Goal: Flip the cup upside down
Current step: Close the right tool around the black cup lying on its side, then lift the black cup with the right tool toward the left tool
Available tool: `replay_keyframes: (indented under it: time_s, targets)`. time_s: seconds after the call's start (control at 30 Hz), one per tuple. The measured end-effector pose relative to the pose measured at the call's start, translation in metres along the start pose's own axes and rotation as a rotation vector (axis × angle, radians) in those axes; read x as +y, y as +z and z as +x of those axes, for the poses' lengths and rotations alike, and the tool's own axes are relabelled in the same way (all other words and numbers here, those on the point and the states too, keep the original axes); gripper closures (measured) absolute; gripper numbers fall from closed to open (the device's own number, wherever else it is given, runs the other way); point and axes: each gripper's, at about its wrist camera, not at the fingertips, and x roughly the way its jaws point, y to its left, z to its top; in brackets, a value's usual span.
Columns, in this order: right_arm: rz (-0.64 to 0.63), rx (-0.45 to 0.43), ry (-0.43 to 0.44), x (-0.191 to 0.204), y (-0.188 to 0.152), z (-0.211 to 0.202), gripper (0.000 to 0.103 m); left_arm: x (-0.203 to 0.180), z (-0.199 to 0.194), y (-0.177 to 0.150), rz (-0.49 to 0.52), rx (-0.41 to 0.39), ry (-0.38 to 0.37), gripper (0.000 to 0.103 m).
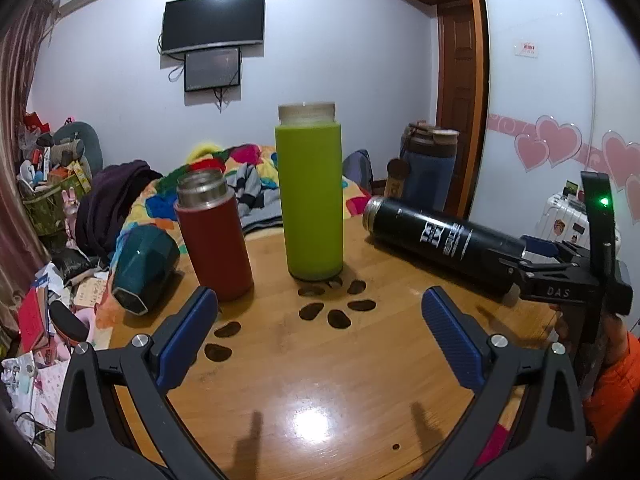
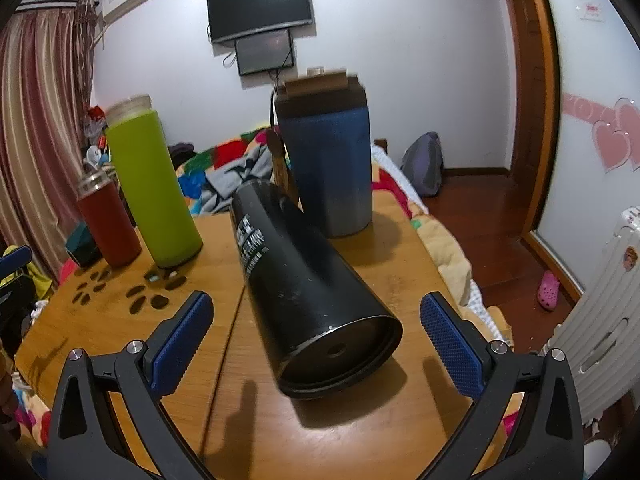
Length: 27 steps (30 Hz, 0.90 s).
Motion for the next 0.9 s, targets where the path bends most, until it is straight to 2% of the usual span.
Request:
replay_keyframes:
  time_s: [0.07, 0.13, 0.17, 0.2, 0.57, 0.7, 0.9]
  targets:
    - [-0.017, 0.015, 0.010, -0.002, 0.001, 0.007, 0.002, 0.000, 0.005, -0.003, 0.001, 0.015, 0.002, 0.000]
    - [-0.027, 0.033, 0.018, -0.001, 0.003, 0.014, 0.012, 0.000, 0.009, -0.007, 0.003, 0.027, 0.003, 0.000]
    - [-0.028, 0.044, 0.029, -0.001, 0.003, 0.018, 0.023, -0.001, 0.010, -0.007, 0.005, 0.031, 0.004, 0.000]
    - [-0.027, 0.057, 0.036, -0.002, 0.002, 0.022, 0.026, -0.002, 0.012, -0.009, 0.007, 0.034, 0.007, 0.000]
    - [0.017, 0.048, 0.108, 0.006, -0.007, 0.003, 0.038, -0.001, 0.019, -0.020, 0.007, 0.043, 0.021, 0.000]
    - [0.005, 0.029, 0.113, 0.021, -0.008, -0.016, 0.042, -0.003, 0.018, -0.023, 0.010, 0.038, 0.023, 0.000]
    - [-0.034, -0.029, 0.094, 0.043, -0.008, -0.054, 0.042, -0.008, 0.015, -0.028, 0.021, 0.018, -0.007, 0.000]
